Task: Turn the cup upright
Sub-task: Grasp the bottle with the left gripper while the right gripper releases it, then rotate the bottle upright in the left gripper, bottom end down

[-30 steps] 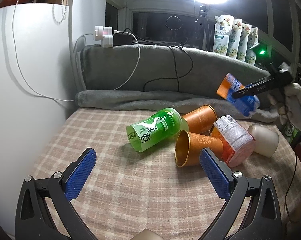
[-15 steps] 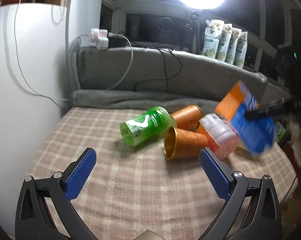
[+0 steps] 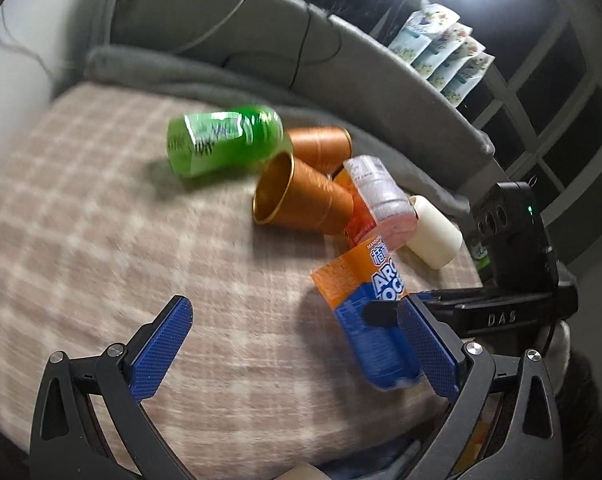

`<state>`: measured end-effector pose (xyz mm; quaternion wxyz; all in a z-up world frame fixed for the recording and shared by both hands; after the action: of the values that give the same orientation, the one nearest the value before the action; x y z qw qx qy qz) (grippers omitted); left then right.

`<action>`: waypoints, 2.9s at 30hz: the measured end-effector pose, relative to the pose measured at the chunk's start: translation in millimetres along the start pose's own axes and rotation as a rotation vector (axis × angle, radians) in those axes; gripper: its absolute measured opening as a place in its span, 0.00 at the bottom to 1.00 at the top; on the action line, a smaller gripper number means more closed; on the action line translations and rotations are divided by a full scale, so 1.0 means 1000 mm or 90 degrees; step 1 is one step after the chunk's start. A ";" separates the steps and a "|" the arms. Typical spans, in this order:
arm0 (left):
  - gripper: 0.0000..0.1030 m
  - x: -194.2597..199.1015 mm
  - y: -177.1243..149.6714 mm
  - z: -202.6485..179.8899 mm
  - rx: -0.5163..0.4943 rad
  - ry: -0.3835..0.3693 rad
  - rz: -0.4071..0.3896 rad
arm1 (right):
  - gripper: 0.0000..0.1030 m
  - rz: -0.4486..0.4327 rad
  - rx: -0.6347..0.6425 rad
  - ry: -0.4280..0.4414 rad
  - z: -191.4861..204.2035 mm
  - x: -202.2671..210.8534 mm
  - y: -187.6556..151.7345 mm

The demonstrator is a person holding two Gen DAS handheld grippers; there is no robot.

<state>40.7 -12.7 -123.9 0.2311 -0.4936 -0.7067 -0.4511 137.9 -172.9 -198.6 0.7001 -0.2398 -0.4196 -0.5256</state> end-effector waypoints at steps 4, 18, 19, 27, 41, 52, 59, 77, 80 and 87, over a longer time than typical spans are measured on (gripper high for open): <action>0.98 -0.013 0.000 -0.002 0.024 -0.028 0.026 | 0.66 -0.003 0.031 -0.022 0.006 -0.001 -0.003; 0.98 -0.055 0.008 -0.009 0.085 -0.095 0.096 | 0.75 -0.176 -0.007 -0.069 -0.026 0.079 -0.065; 0.98 -0.060 0.008 -0.009 0.094 -0.100 0.103 | 0.75 -0.189 -0.018 -0.070 -0.030 0.084 -0.071; 0.91 -0.076 0.010 -0.008 0.110 -0.092 0.116 | 0.75 -0.265 -0.078 -0.097 -0.054 0.110 -0.112; 0.70 -0.086 0.020 -0.020 0.087 -0.079 0.114 | 0.75 -0.318 -0.101 -0.136 -0.058 0.120 -0.131; 0.68 -0.049 0.028 -0.049 -0.026 -0.023 0.011 | 0.75 -0.331 -0.119 -0.120 -0.064 0.120 -0.132; 0.68 -0.039 0.029 -0.069 -0.106 0.044 -0.052 | 0.75 -0.332 -0.116 -0.121 -0.061 0.120 -0.130; 0.68 -0.046 0.009 -0.129 -0.363 0.252 -0.199 | 0.75 -0.343 -0.125 -0.111 -0.065 0.121 -0.134; 0.68 -0.049 0.006 -0.131 -0.373 0.257 -0.199 | 0.75 -0.344 -0.125 -0.112 -0.064 0.122 -0.135; 0.68 -0.050 0.004 -0.131 -0.373 0.248 -0.200 | 0.75 -0.347 -0.128 -0.111 -0.064 0.123 -0.135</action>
<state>48.9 -150.6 -97.0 0.1382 -0.3300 -0.5576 -0.7491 44.4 -333.7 -143.6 0.4672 -0.2307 -0.4729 -0.7105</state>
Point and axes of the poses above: each gripper's, at about its wrist camera, not at the fingertips, and x roughly against the way its jaws point, z to its left, y to its top, the point moved 3 cm from there along -x, roughly the way its jaws point, and after that the axes turned 10 degrees about z, right-handed, at the moved point
